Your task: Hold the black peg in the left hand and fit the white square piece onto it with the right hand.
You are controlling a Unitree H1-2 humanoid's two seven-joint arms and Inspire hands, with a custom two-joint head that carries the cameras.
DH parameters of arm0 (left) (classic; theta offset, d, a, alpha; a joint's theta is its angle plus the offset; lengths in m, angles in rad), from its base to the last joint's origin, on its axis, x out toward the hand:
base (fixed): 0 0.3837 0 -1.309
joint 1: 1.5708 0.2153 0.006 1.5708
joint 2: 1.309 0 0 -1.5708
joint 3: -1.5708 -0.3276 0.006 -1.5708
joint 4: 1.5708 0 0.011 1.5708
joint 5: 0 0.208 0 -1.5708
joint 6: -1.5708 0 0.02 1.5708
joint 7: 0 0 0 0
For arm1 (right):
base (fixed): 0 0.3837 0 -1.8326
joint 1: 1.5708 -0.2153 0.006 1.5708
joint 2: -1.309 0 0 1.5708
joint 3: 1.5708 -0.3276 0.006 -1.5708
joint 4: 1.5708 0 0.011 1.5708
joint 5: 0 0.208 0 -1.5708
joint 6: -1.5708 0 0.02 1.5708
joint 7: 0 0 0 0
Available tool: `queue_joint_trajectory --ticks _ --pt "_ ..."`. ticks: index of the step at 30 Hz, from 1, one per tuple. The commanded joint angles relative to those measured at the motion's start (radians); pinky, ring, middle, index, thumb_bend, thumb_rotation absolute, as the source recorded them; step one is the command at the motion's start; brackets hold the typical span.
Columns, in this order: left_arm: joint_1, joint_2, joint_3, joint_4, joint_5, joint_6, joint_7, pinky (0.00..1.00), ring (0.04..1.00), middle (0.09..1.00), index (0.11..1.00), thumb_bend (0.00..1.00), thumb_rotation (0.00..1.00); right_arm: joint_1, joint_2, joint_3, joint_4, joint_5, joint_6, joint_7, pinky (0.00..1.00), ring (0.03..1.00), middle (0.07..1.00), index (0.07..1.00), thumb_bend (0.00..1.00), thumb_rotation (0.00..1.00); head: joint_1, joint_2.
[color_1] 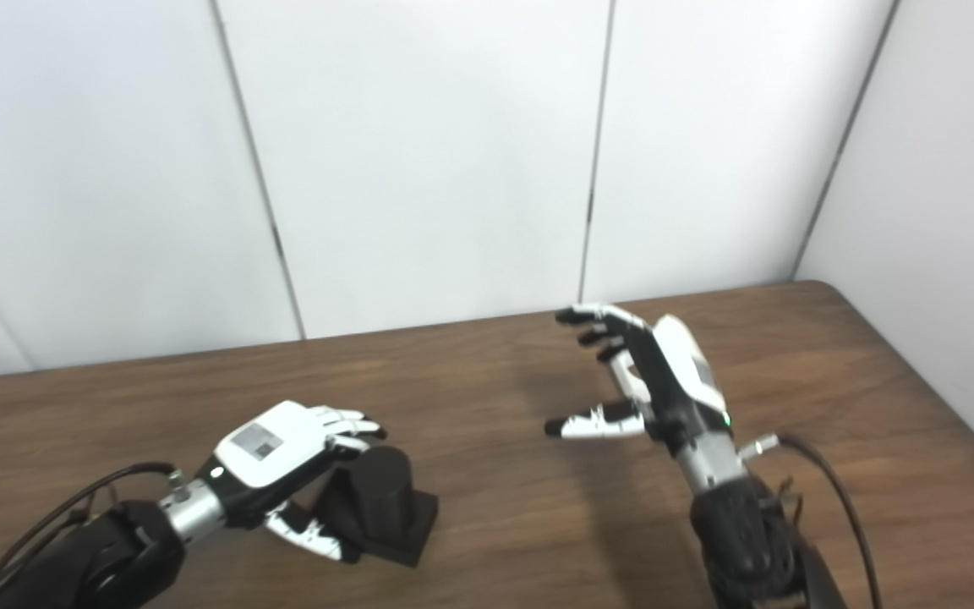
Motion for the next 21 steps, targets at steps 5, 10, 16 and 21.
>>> queue_joint_trajectory --ticks 5,10,16,21 --pt "0.067 0.042 -0.064 0.019 0.081 -0.034 -0.09 0.79 0.853 0.846 0.49 0.52 0.07 -0.103 -0.136 0.017 -0.063 -0.071 0.115 0.149 0.61 0.735 0.794 0.777 0.72 0.13 -0.058 -0.027" --pt "0.074 0.047 -0.061 0.016 0.071 -0.035 -0.091 0.78 0.844 0.838 0.489 0.52 0.07 -0.175 -0.282 0.062 -0.044 -0.165 0.185 0.297 0.64 0.795 0.851 0.813 0.79 0.11 -0.084 -0.04" --pt "0.079 0.05 -0.065 0.011 0.065 -0.038 -0.087 0.77 0.839 0.833 0.489 0.52 0.07 -0.27 -0.423 0.188 0.026 -0.353 0.241 0.478 0.77 0.899 0.912 0.85 0.86 0.08 -0.087 -0.042" --pt "0.081 0.055 -0.069 0.008 0.068 -0.04 -0.073 0.76 0.827 0.825 0.489 0.52 0.07 -0.322 -0.447 0.253 0.075 -0.478 0.271 0.574 0.95 0.974 0.964 0.88 0.88 0.13 -0.097 -0.056"
